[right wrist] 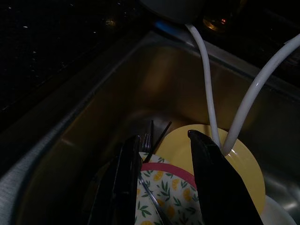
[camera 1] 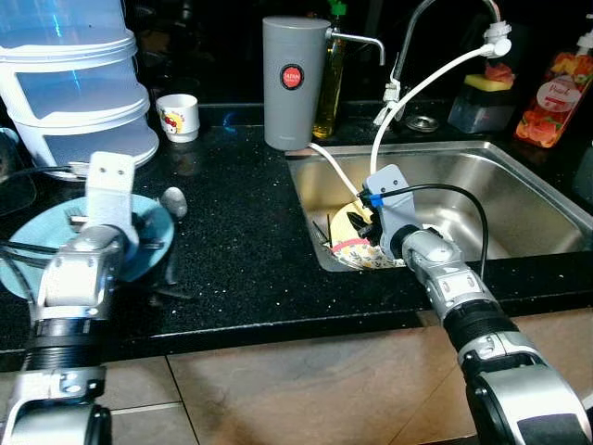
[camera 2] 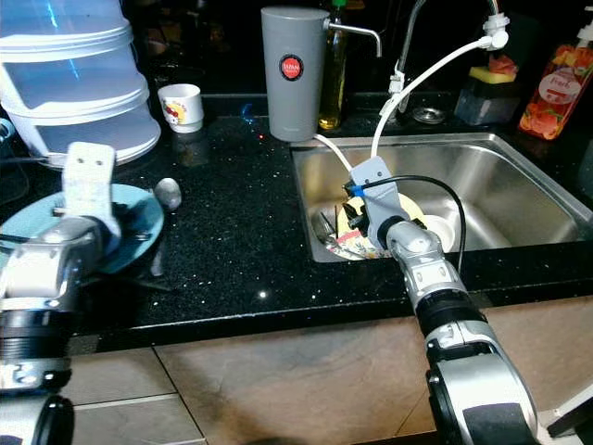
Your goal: Kitchen organization
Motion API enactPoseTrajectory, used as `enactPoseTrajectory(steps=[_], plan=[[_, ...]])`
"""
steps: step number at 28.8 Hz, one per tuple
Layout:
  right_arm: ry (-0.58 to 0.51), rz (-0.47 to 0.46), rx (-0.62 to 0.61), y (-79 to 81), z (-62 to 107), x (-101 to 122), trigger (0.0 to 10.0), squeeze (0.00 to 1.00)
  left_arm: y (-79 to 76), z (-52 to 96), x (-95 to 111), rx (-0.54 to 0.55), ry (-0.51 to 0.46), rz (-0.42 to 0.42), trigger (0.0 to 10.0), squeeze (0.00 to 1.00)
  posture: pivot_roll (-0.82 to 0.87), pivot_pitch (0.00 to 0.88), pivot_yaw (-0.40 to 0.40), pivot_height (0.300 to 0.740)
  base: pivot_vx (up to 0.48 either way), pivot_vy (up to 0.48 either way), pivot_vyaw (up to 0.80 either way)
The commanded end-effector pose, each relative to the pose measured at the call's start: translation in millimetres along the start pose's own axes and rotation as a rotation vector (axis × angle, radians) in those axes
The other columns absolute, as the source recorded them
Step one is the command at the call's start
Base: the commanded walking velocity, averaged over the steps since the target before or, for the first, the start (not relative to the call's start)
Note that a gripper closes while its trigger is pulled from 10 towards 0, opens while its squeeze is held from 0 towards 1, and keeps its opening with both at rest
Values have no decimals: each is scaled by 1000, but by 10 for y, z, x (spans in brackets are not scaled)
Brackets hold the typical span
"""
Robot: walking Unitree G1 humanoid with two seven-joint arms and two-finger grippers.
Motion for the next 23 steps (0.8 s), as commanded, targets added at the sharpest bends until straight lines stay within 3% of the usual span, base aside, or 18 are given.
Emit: enactPoseTrajectory(steps=[1, 10, 14, 23], plan=[[9, -4, -6, -32, 7, -12, 10000, 0, -131, -70, -299, -51, 123, 9, 10000, 0, 73, 87, 7, 740, 0, 0, 0], [14, -4, -10, -43, 24, -36, 10000, 0, -344, -160, -324, -121, 103, 23, 10000, 0, 72, 84, 9, 740, 0, 0, 0], [17, -3, -9, -41, 24, -39, 10000, 0, -628, -253, -327, -230, 79, 33, 10000, 0, 70, 89, 8, 740, 0, 0, 0], [21, 0, -12, -59, 34, -45, 10000, 0, -964, -324, -242, -358, 48, 30, 10000, 0, 59, 101, 15, 740, 0, 0, 0]])
Point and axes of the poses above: a point about 5 cm out from each wrist's last joint towards the gripper, its own z axis pointing back from the gripper into the wrist, its own x axis along the axis of the wrist's last joint, y = z × x, the point moved 1 cm from there along -z, pointing out of the wrist towards the gripper, and after that the axes turned 14 degrees about z, right-handed, at the moved point
